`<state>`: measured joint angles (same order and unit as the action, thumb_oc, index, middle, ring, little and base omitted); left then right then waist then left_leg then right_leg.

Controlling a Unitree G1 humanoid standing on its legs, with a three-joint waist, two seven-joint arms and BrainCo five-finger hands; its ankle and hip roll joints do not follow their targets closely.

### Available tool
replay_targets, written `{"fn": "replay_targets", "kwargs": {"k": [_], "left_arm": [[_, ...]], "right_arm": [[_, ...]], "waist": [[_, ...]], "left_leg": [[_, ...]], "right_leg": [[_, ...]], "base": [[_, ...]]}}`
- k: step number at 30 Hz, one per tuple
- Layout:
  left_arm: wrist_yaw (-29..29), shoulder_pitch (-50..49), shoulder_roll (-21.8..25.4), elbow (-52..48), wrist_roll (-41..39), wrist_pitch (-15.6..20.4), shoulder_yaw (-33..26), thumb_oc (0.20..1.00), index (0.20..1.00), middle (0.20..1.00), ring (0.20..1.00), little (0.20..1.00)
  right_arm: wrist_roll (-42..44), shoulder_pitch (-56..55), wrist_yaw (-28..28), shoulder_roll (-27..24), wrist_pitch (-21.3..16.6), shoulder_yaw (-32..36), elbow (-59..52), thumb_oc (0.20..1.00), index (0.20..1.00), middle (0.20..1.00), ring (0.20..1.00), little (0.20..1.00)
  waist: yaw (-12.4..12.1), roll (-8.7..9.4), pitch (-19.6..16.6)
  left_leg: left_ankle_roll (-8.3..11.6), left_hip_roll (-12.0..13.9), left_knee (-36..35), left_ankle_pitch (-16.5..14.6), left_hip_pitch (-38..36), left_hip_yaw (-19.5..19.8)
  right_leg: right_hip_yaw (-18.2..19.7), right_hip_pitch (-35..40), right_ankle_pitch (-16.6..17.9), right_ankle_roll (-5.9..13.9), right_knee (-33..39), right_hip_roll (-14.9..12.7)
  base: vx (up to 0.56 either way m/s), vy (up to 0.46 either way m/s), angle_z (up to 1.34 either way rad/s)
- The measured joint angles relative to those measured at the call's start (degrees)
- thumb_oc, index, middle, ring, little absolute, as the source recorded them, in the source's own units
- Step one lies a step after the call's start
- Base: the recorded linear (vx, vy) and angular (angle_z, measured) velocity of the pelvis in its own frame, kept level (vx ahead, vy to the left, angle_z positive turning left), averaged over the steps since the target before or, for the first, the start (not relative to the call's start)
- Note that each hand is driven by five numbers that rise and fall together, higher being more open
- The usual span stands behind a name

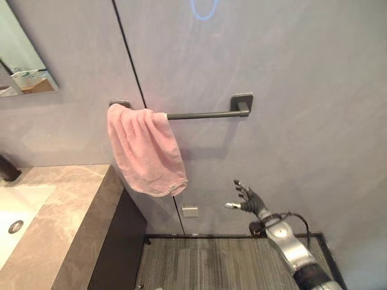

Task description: Put brush and paste in cup on sink, flatten towel.

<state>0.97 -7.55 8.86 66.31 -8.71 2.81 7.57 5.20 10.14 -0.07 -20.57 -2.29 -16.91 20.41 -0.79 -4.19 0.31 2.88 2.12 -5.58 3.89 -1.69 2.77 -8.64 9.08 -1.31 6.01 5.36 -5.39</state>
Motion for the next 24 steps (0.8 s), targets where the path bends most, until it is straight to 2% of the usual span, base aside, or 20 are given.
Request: {"fn": "replay_targets", "kwargs": {"k": [3, 6, 10, 14, 24], "left_arm": [[-0.27, -0.52, 0.01, -0.06, 0.17, -0.33, 0.18, 1.0, 1.0, 1.0, 1.0, 1.0], [-0.72, -0.6, 0.37, -0.09, 0.28, -0.41, 0.42, 1.0, 1.0, 1.0, 1.0, 1.0], [-0.76, 0.46, 1.21, 0.11, 0.42, -0.46, 0.41, 1.0, 1.0, 1.0, 1.0, 1.0], [-0.8, 0.8, 1.58, -0.04, 0.36, -0.37, 0.55, 1.0, 1.0, 1.0, 1.0, 1.0], [-2.38, 2.5, 2.12, -0.42, 0.29, -0.46, 2.25, 1.0, 1.0, 1.0, 1.0, 1.0]], "right_arm": [[0.95, 1.81, -0.65, 0.02, -0.3, -0.27, -0.07, 1.0, 1.0, 1.0, 1.0, 1.0], [1.42, 3.57, -1.99, -0.11, -0.28, -0.54, -0.17, 1.0, 1.0, 1.0, 1.0, 1.0], [3.24, 8.1, -2.32, 0.64, -0.26, -2.54, -0.86, 1.0, 1.0, 1.0, 1.0, 1.0], [4.66, 11.96, -2.42, 0.97, -0.12, -5.14, -0.91, 1.0, 1.0, 1.0, 1.0, 1.0], [5.96, 18.3, -4.25, 3.15, -0.08, -6.12, -0.76, 1.0, 1.0, 1.0, 1.0, 1.0]], "waist": [[-1.75, 0.28, 0.07], [-2.19, 0.78, 0.67], [-3.47, 2.29, 2.18], [-4.26, 2.85, 3.25], [-7.91, 4.02, 4.11]], "left_leg": [[0.24, -0.43, 0.03, 0.2, 0.59, 0.62], [0.16, -0.9, 0.25, 0.65, 1.23, 1.91], [0.21, -1.24, 0.24, 0.75, 2.67, 3.11], [0.3, -1.26, 0.26, 0.83, 3.13, 3.49], [0.51, -2.13, 0.27, 1.57, 5.4, 6.56]], "right_leg": [[-0.8, 0.0, -0.37, 0.04, -0.08, -0.35], [-2.31, -0.08, -0.59, 0.2, -0.42, -0.58], [-3.2, -0.97, -0.95, 0.38, -0.43, -0.64], [-3.68, -1.21, -0.99, 0.42, -0.43, -0.46], [-6.64, -1.91, -1.33, 0.42, -0.44, -0.6]], "base": [[0.01, 0.032, 0.18], [0.01, 0.037, 0.26], [0.01, 0.034, 0.15], [0.0, 0.012, 0.05], [0.01, 0.006, 0.17]]}}
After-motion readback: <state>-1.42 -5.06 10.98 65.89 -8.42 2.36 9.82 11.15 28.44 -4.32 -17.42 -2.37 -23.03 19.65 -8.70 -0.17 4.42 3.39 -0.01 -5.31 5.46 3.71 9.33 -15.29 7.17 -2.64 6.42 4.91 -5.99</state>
